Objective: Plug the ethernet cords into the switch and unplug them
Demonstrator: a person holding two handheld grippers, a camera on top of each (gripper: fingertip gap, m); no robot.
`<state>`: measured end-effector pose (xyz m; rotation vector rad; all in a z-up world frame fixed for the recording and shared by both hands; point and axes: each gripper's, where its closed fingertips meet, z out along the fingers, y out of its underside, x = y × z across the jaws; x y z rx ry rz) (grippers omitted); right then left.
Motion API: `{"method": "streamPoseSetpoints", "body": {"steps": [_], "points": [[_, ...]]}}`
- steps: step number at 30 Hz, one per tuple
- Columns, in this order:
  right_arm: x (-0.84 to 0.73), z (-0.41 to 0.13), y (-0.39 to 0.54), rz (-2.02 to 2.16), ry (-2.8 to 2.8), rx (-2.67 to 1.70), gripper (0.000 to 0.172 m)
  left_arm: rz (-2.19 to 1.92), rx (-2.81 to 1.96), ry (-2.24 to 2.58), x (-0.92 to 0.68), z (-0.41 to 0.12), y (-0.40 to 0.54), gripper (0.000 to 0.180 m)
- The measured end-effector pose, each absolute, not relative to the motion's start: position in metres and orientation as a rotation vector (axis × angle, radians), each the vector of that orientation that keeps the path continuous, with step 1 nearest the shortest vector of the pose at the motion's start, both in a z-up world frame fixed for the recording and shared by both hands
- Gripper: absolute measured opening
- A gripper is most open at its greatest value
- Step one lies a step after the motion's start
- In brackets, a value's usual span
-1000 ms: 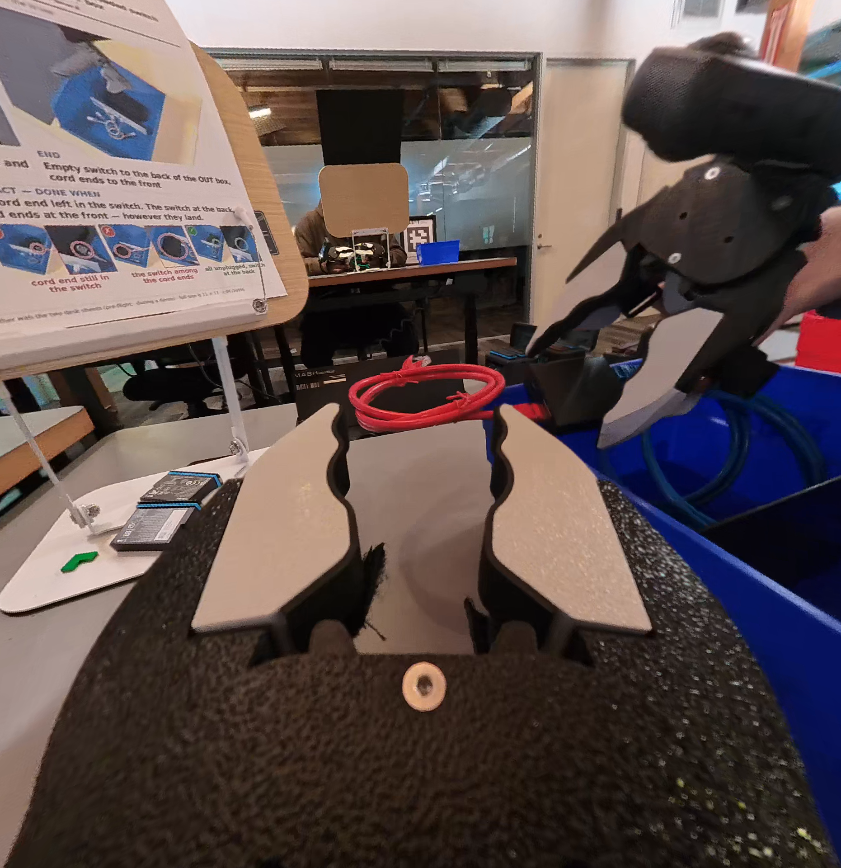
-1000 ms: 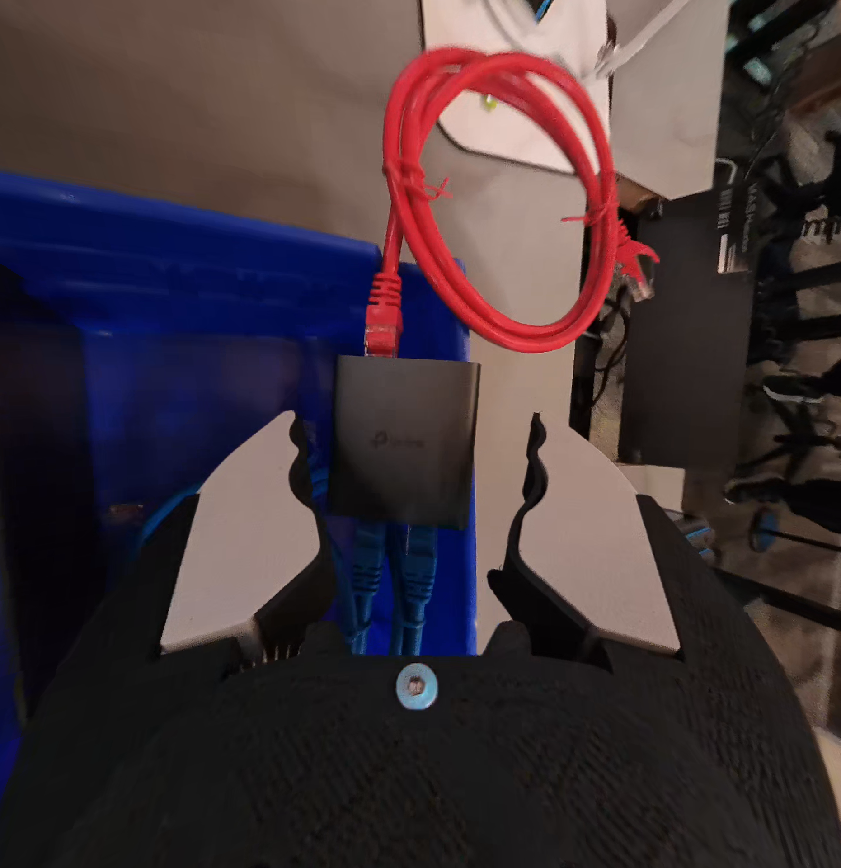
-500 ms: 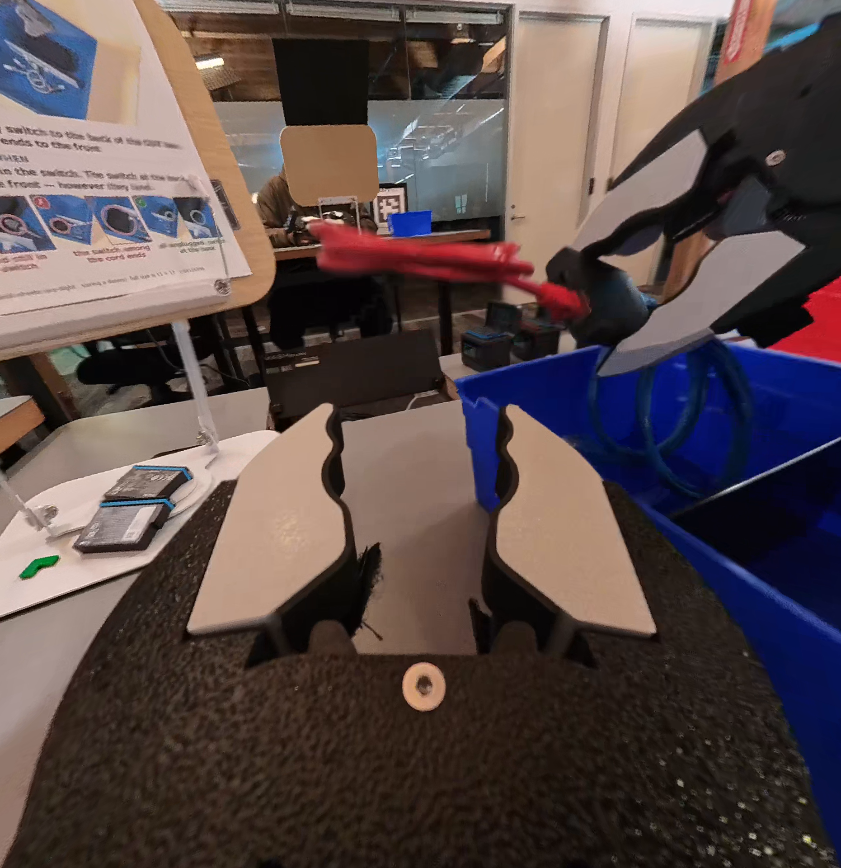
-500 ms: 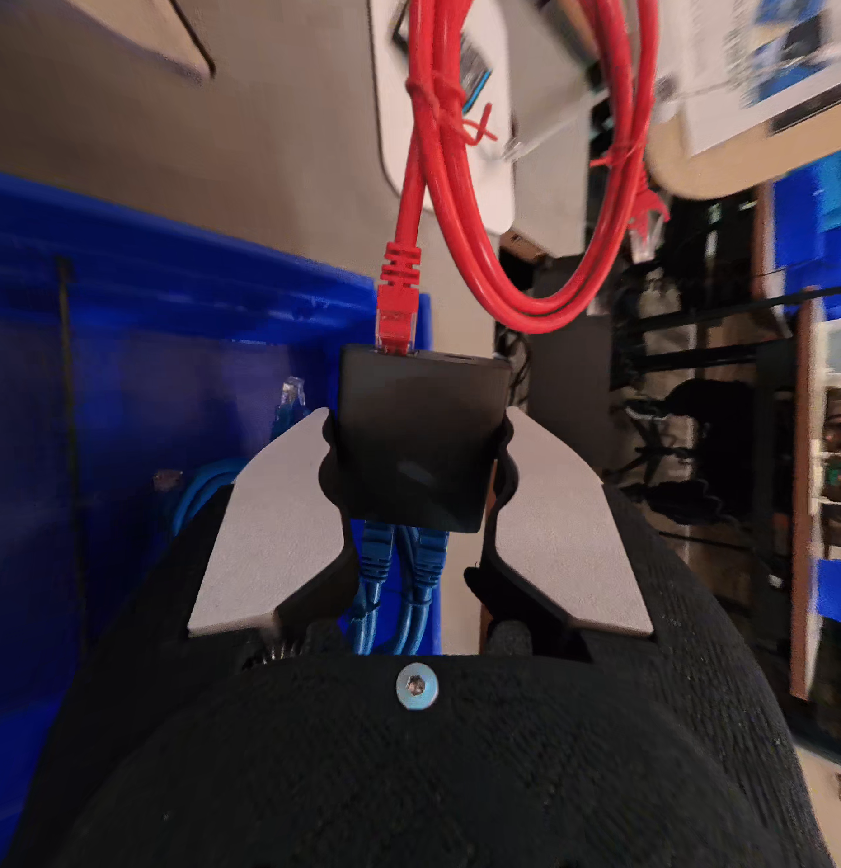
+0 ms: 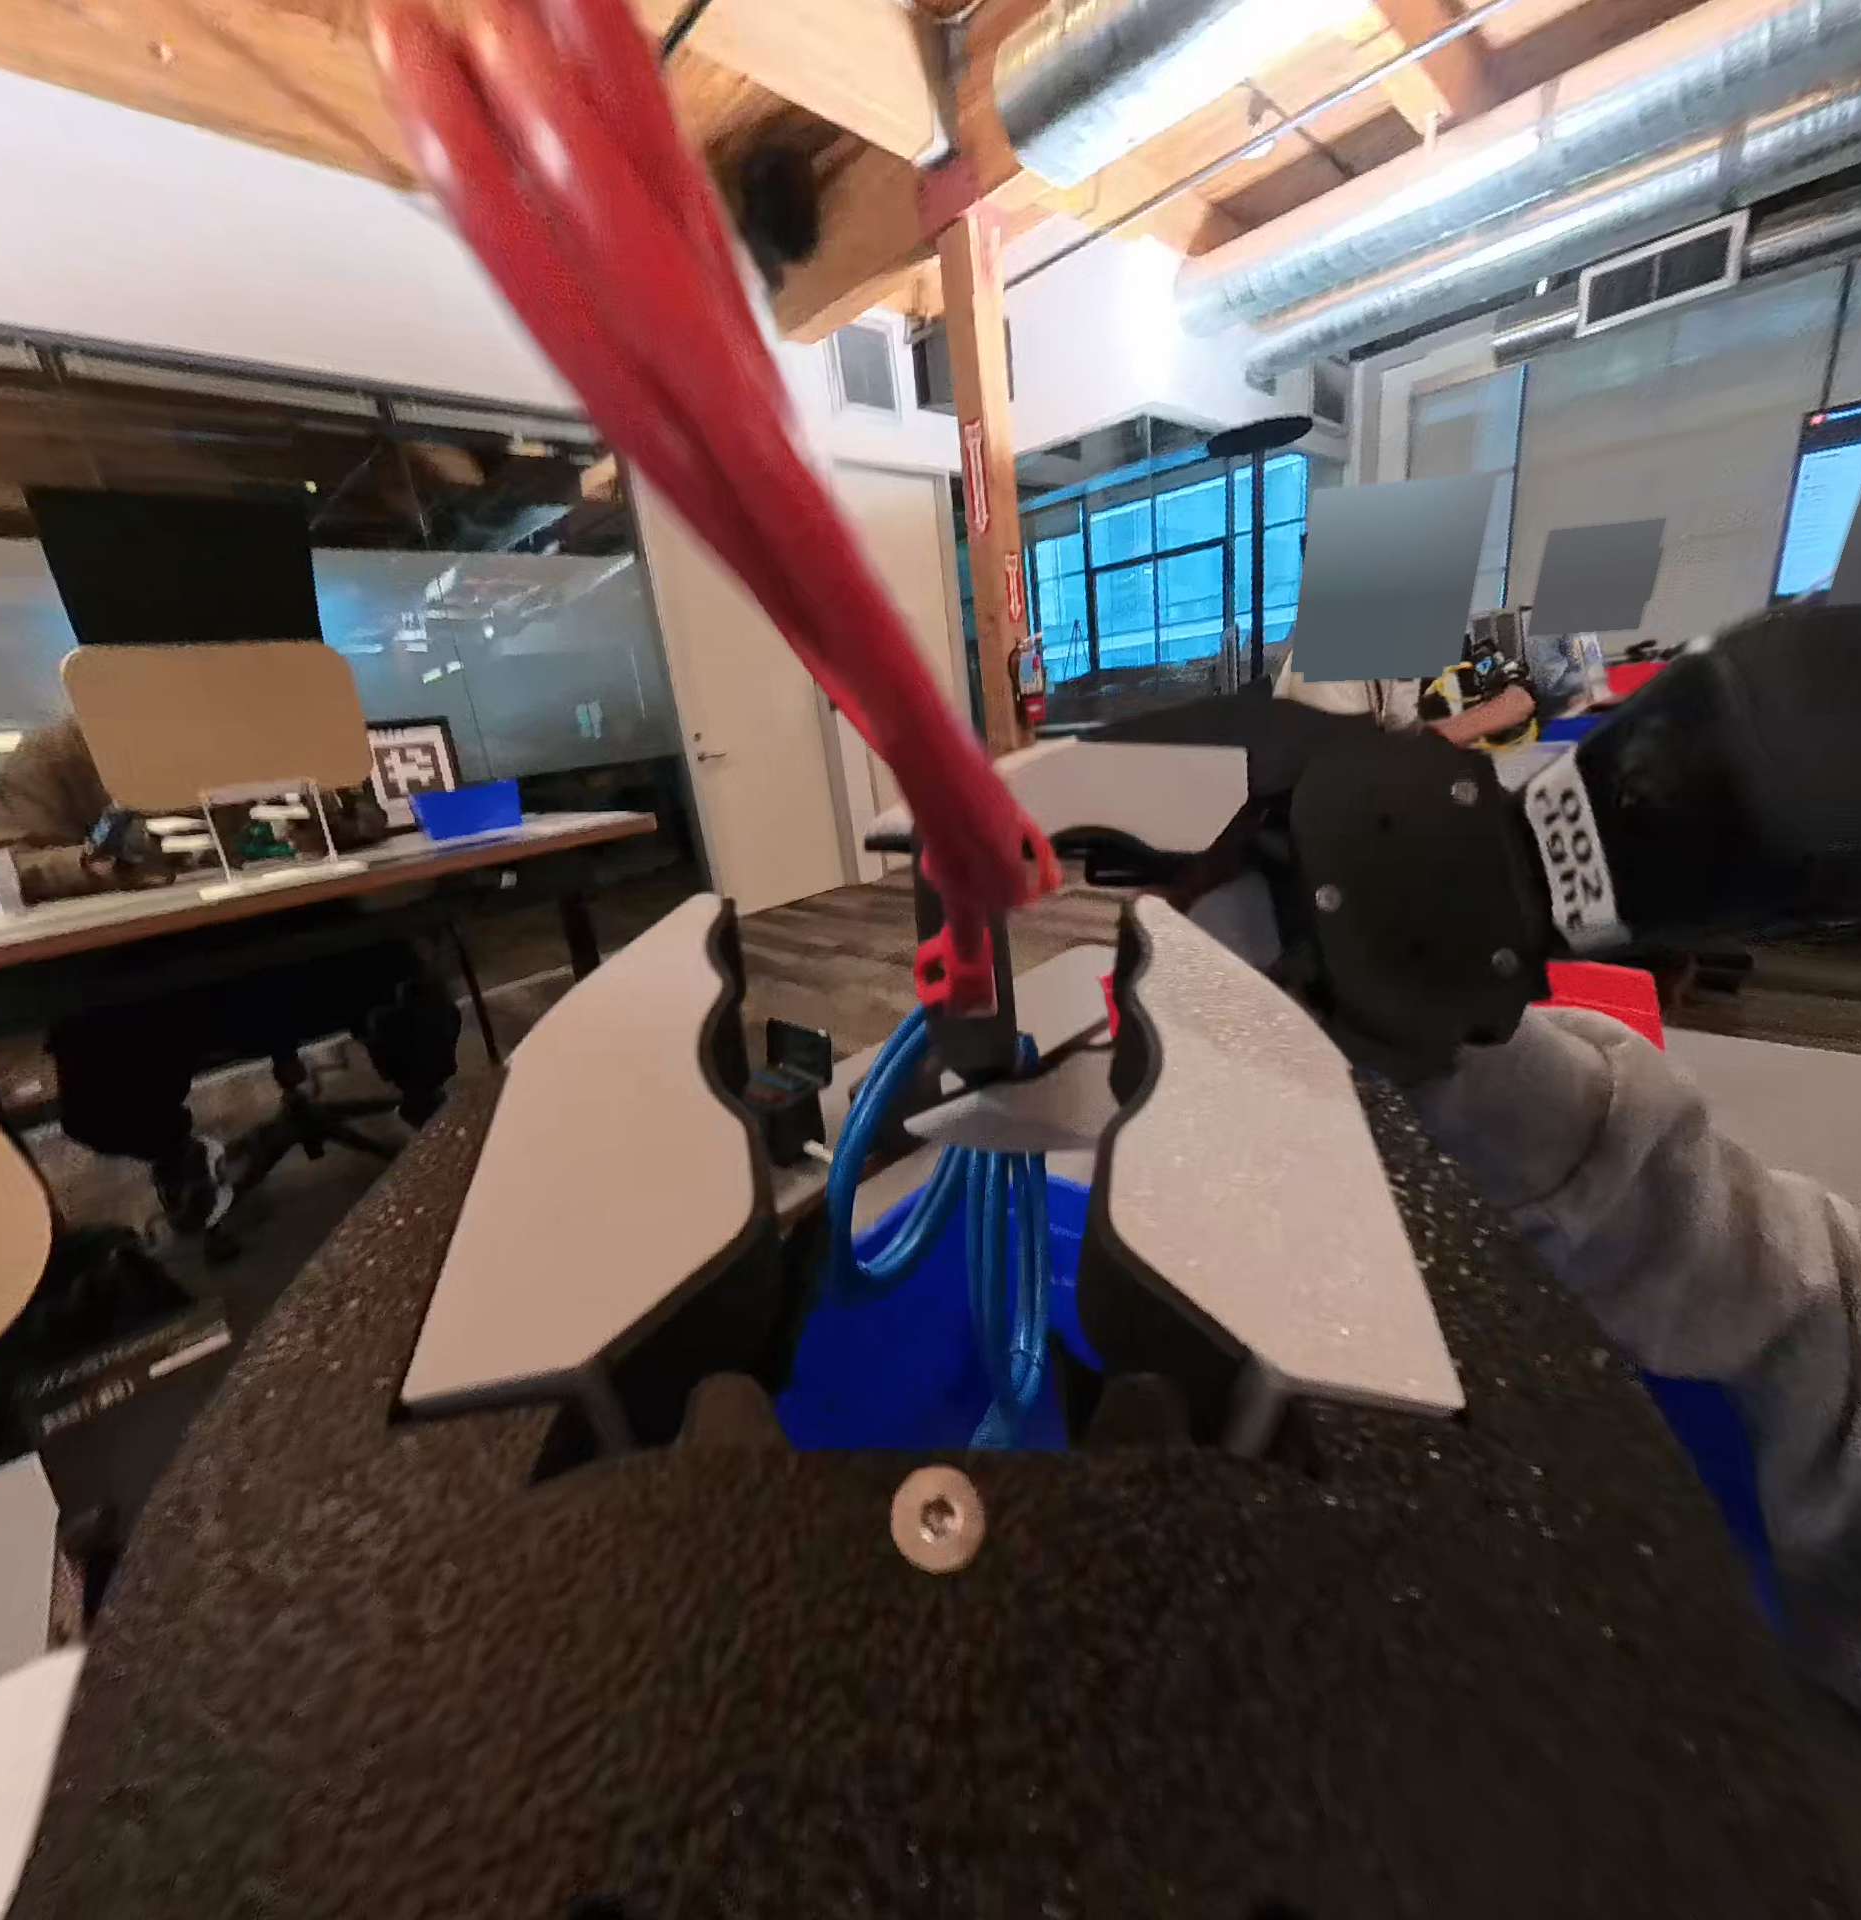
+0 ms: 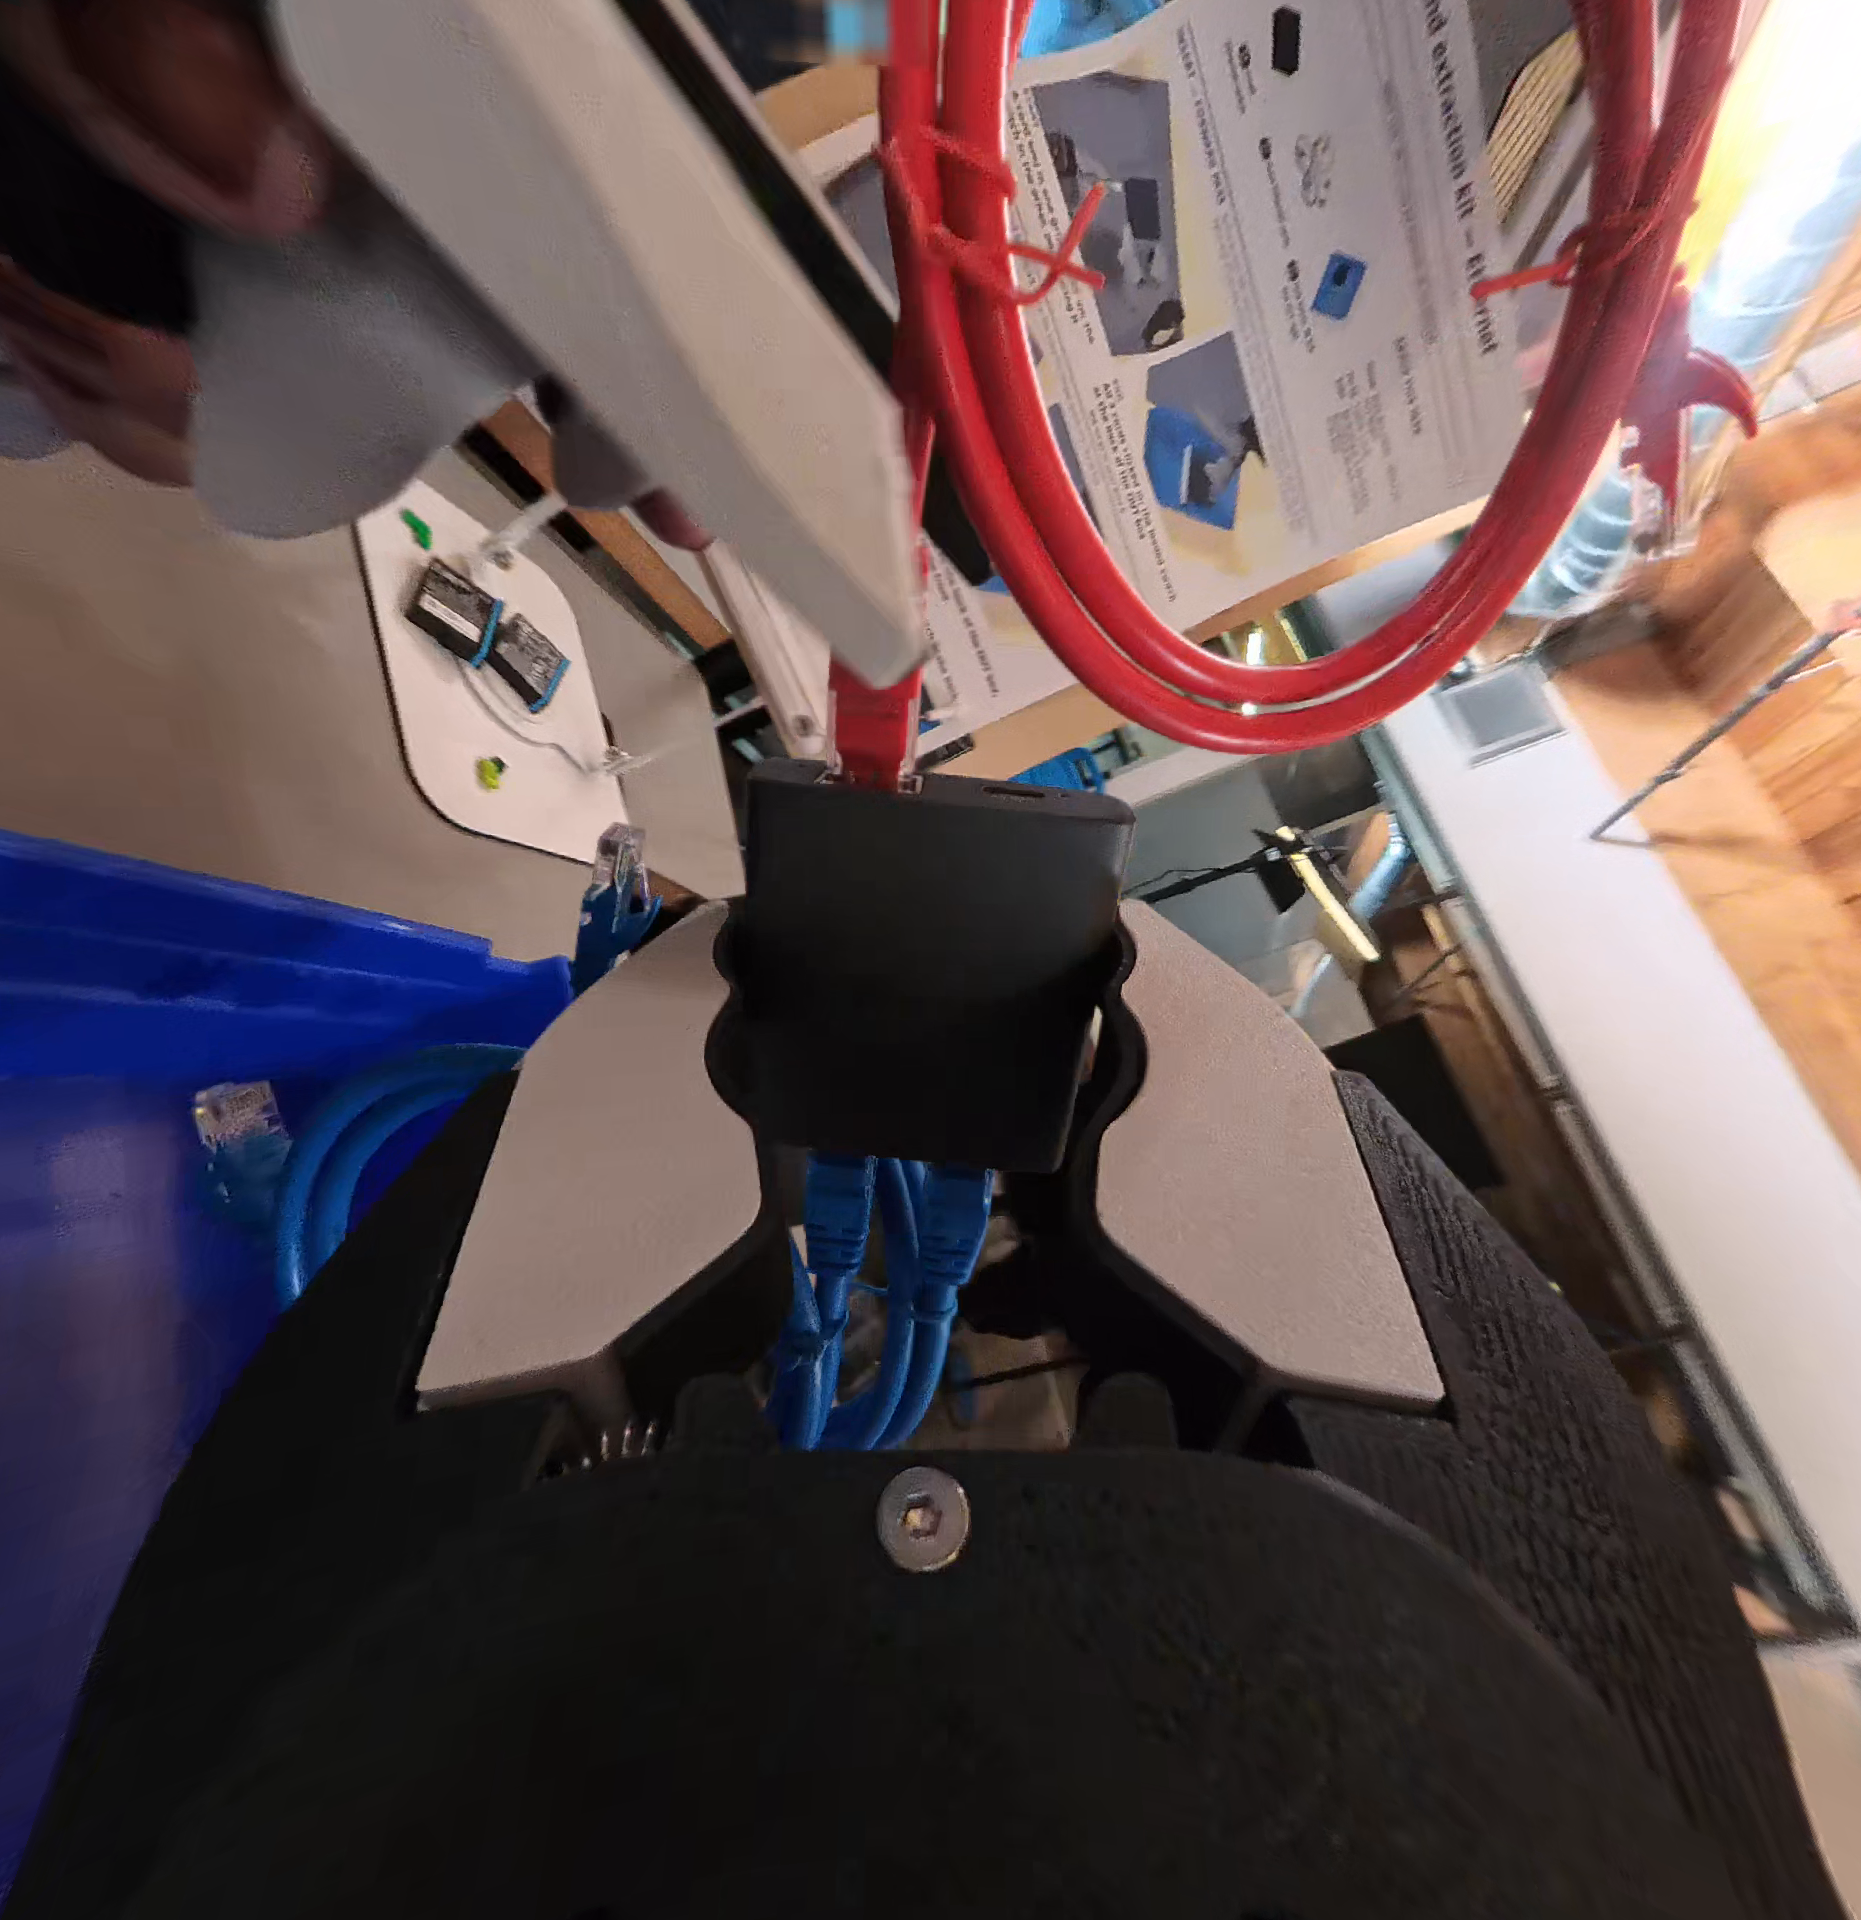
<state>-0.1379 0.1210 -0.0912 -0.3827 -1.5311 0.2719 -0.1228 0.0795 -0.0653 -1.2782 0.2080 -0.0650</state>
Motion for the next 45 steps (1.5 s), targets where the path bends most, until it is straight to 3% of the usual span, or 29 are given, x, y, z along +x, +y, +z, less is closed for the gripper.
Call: {"method": "streamPoseSetpoints", "body": {"steps": [4, 9, 17, 24, 32, 36, 38, 43, 45], "points": [[-0.136, -0.083, 0.124, 0.213, -1.485, -0.345, 0.064, 0.023, -1.195, 0.266, -0.115, -0.048, 0.082, 0.038], [-0.136, -0.080, 0.119, 0.200, -1.452, -0.302, 0.064, 0.160, -1.166, 0.359, -0.112, -0.040, 0.090, 0.014], [-0.131, -0.086, 0.091, 0.358, -1.533, -0.254, 0.065, 0.125, -1.058, 0.716, -0.087, -0.044, 0.064, 0.009], [-0.115, -0.101, 0.055, 0.831, -1.764, -0.294, 0.064, -0.204, -0.943, 0.829, -0.084, -0.048, 0.036, 0.008], [-0.087, -0.107, 0.049, 1.425, -2.012, -0.495, 0.056, -0.297, -0.905, 0.901, -0.071, -0.054, 0.032, 0.008], [-0.096, -0.126, 0.048, 1.329, -2.103, -0.572, 0.049, -0.323, -0.875, 0.901, -0.066, -0.052, 0.030, 0.007], [-0.096, -0.132, 0.044, 1.256, -2.139, -0.522, 0.028, -0.332, -0.864, 0.892, -0.065, -0.051, 0.030, 0.007], [-0.100, -0.125, 0.056, 1.044, -2.048, -0.474, 0.023, -0.255, -0.935, 0.869, -0.073, -0.054, 0.035, 0.011], [-0.099, -0.121, 0.064, 0.951, -2.009, -0.474, 0.022, -0.103, -1.019, 0.868, -0.080, -0.060, 0.042, 0.024]]}}
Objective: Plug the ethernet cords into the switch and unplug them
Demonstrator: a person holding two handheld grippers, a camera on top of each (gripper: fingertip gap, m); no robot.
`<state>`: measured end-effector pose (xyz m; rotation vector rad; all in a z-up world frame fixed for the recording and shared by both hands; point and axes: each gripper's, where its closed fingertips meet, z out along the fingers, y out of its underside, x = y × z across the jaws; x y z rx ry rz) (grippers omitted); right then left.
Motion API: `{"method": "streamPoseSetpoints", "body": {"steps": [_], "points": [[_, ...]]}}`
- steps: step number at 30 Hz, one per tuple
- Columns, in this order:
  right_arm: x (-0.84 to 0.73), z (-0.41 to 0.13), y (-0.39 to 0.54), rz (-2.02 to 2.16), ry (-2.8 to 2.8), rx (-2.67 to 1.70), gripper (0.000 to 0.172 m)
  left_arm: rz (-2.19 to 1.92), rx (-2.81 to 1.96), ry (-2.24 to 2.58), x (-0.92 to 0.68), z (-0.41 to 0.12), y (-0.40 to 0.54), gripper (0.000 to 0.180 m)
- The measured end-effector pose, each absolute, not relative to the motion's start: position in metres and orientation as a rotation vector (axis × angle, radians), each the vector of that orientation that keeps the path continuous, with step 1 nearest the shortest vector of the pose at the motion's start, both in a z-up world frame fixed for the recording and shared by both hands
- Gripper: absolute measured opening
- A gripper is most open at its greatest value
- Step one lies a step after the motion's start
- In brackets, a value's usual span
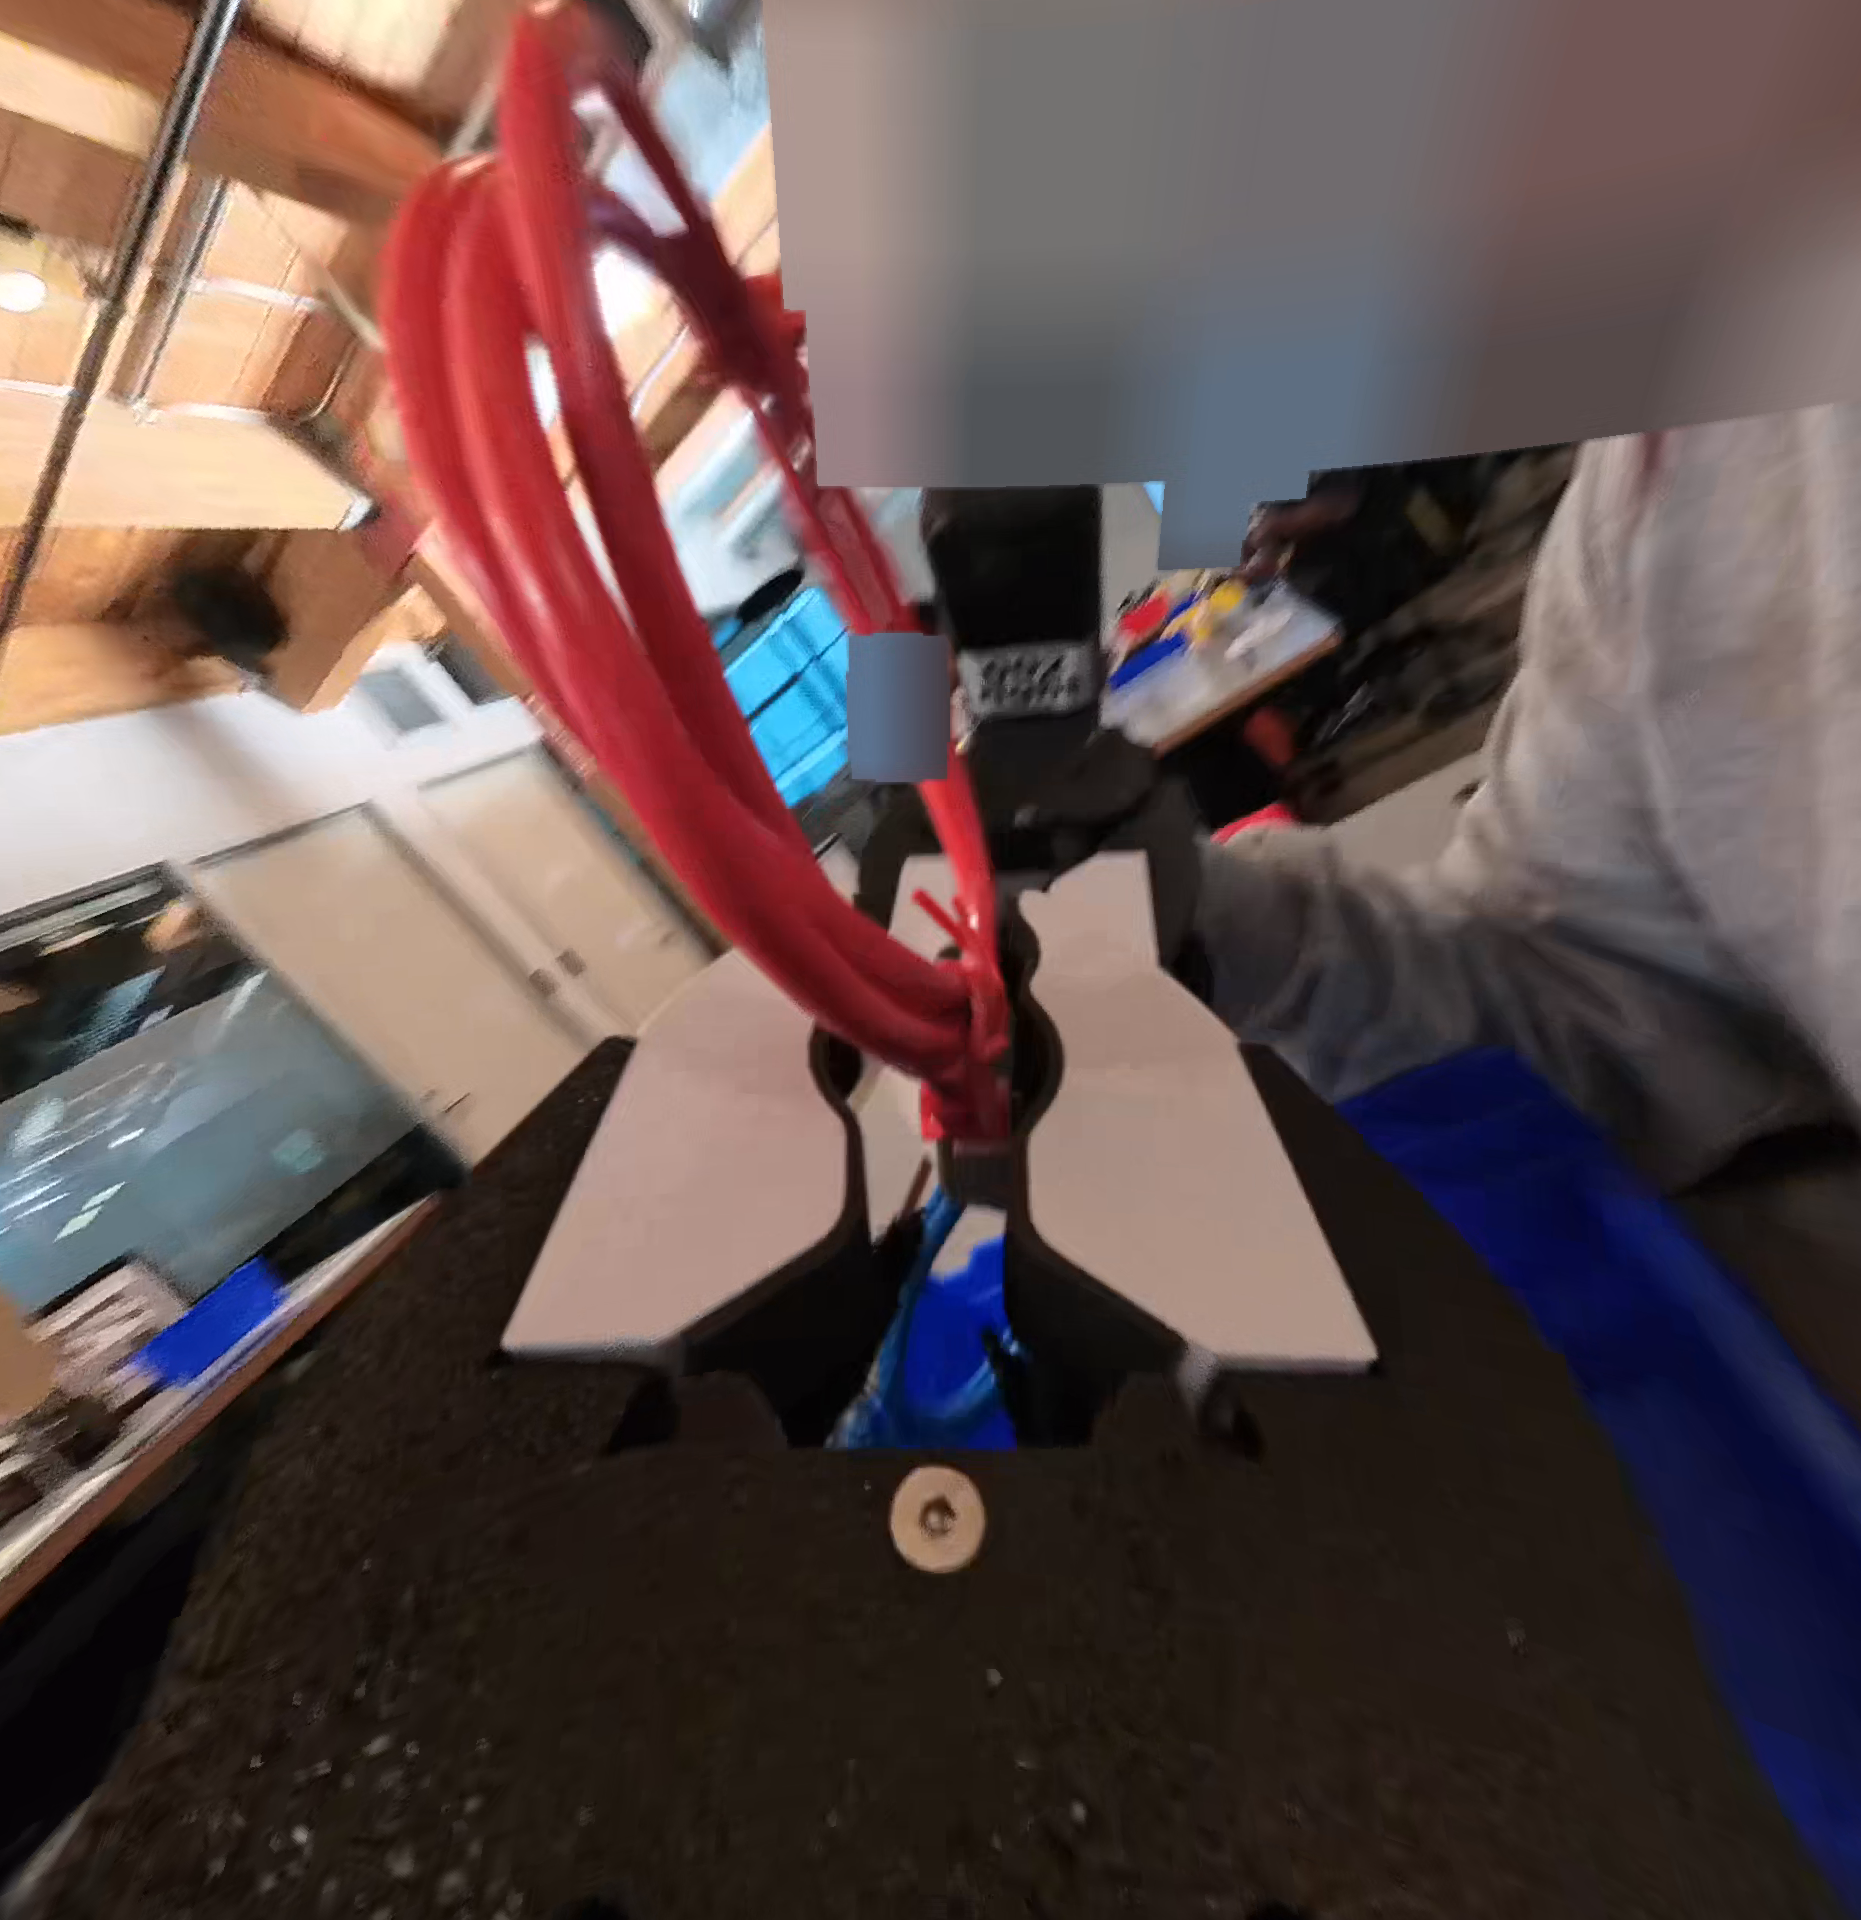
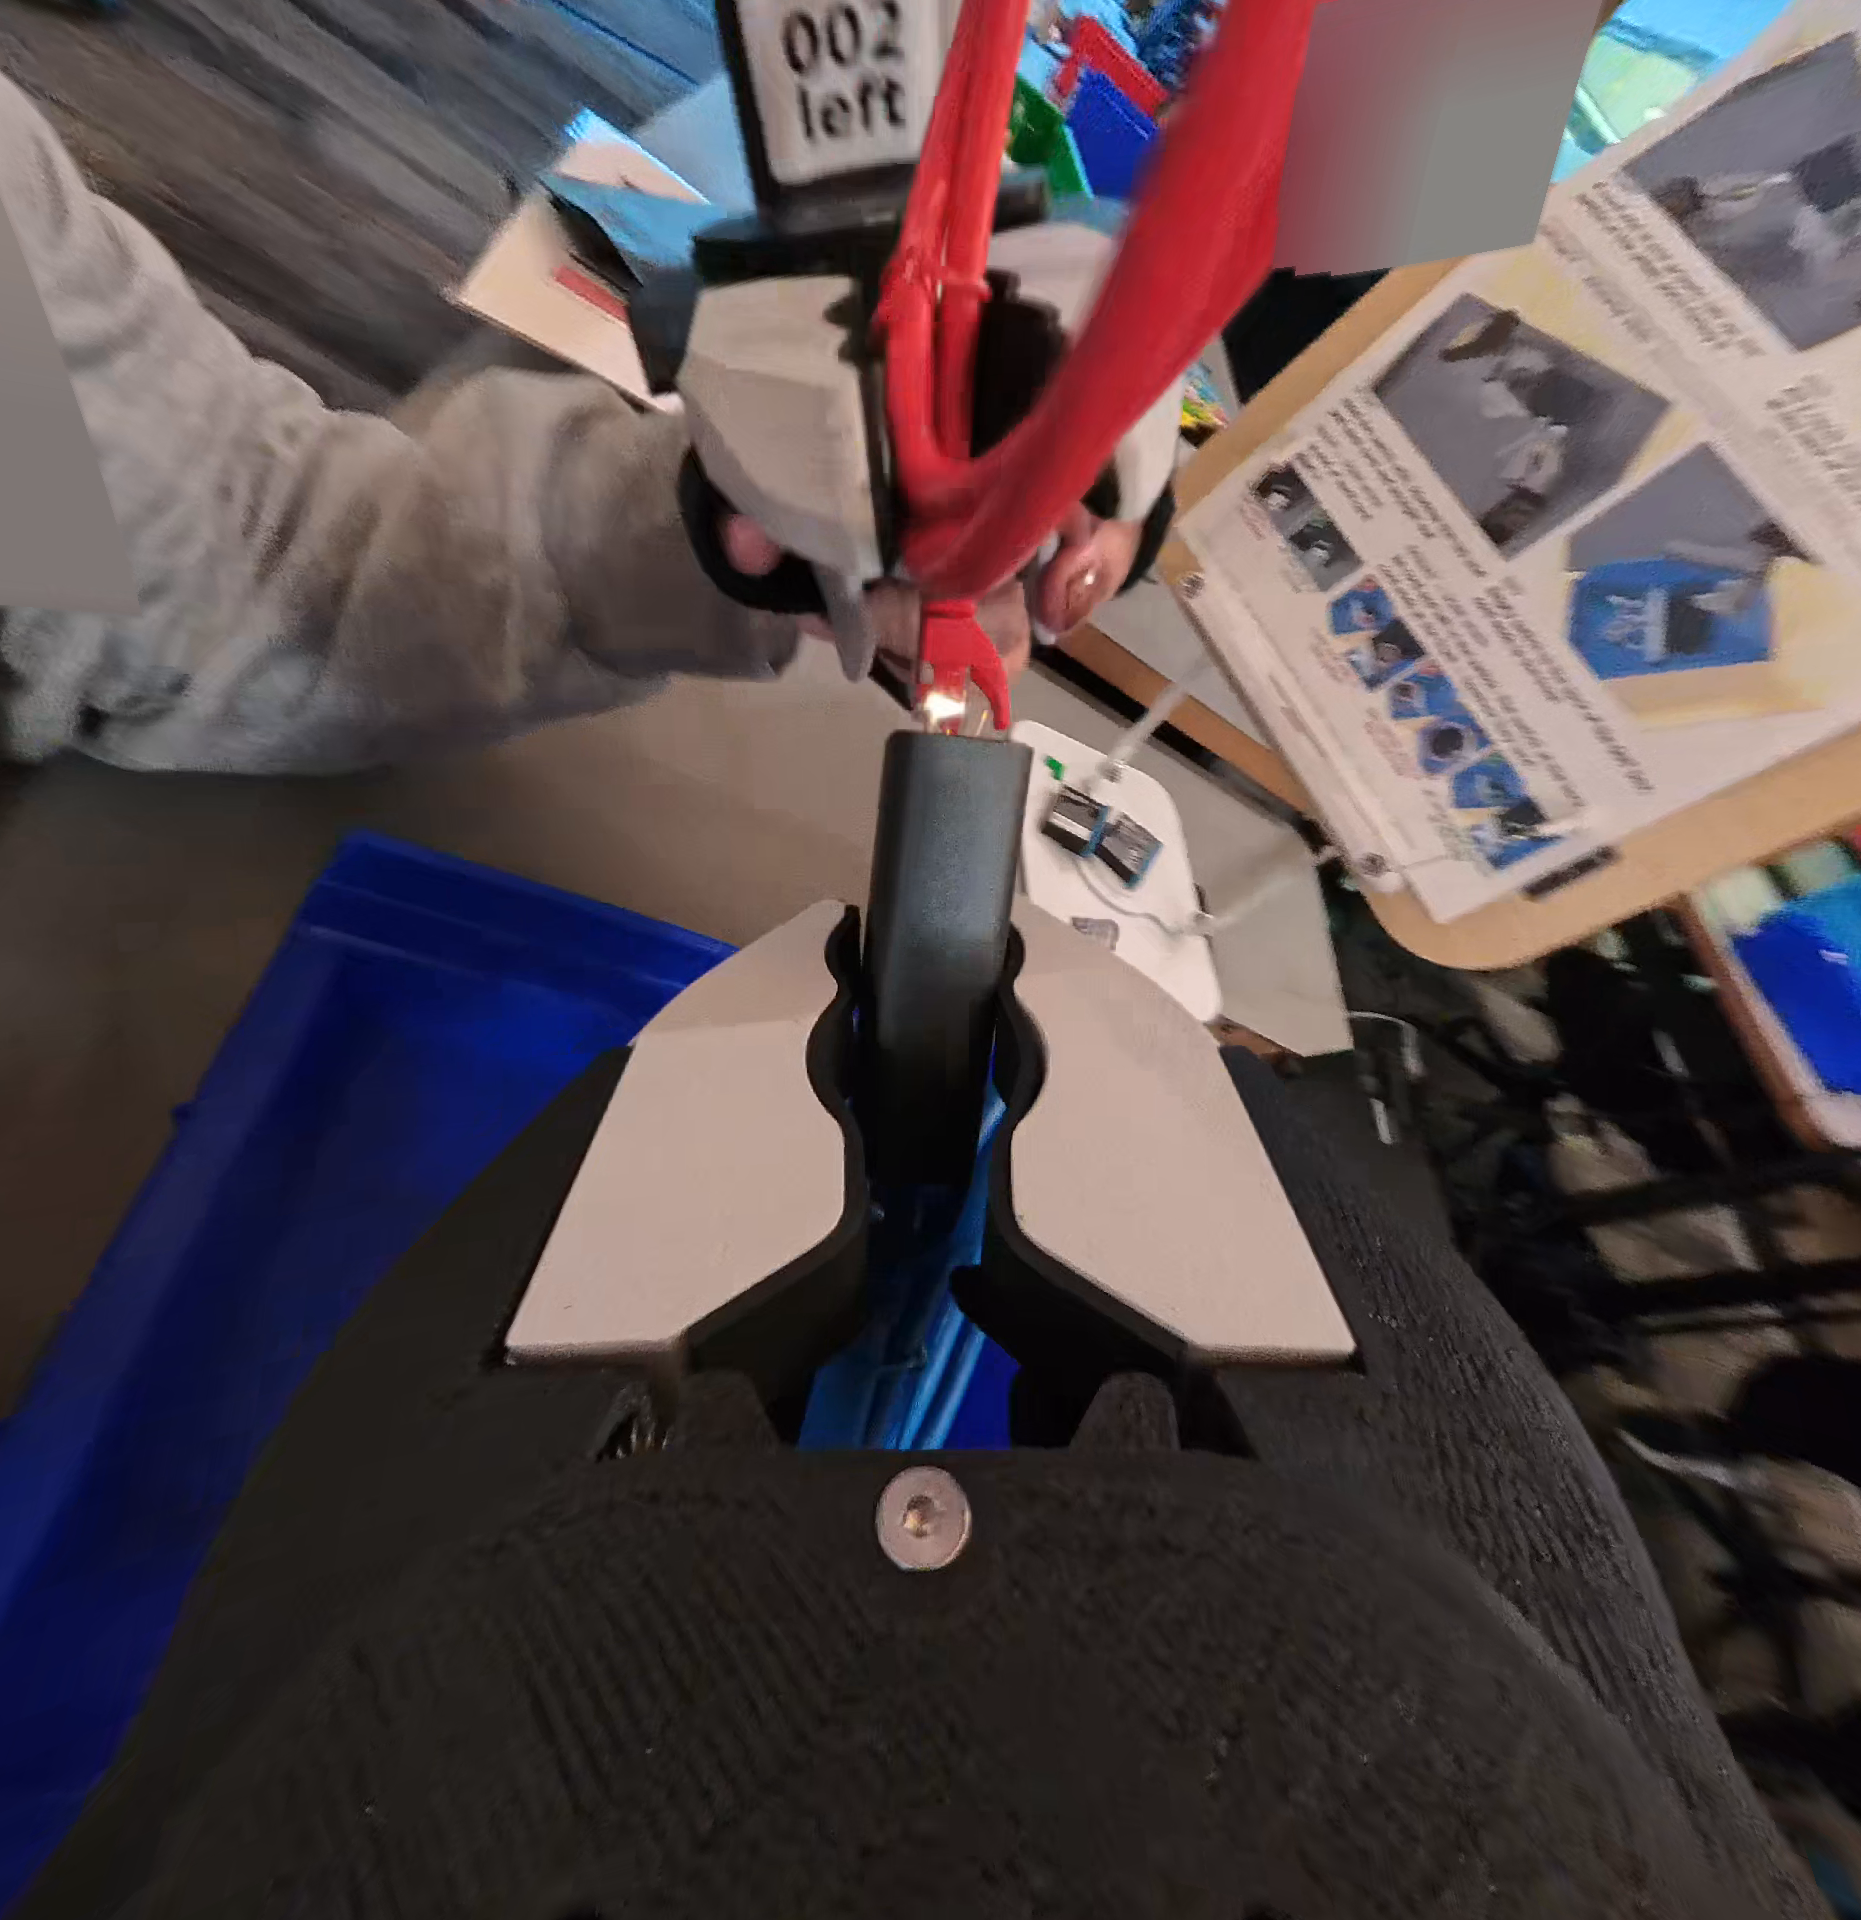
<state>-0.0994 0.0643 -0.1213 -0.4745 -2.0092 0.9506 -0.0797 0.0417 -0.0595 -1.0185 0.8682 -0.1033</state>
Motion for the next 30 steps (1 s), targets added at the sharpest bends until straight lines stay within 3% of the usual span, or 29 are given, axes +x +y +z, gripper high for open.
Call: {"method": "streamPoseSetpoints", "body": {"steps": [2, 6, 14, 30], "points": [[-0.096, -0.115, 0.069, 0.904, -1.970, -0.463, 0.022, 0.028, -1.078, 0.884, -0.085, -0.065, 0.045, 0.035], [-0.089, -0.103, 0.073, 0.812, -1.897, -0.413, 0.020, 0.124, -1.156, 0.900, -0.091, -0.075, 0.050, 0.036], [-0.083, -0.104, 0.073, 0.577, -1.873, -0.310, 0.021, 0.151, -1.137, 0.980, -0.076, -0.082, 0.050, 0.016], [-0.077, -0.115, 0.075, 0.555, -1.942, -0.314, 0.020, 0.233, -1.121, 1.092, -0.069, -0.093, 0.051, 0.015]]}}
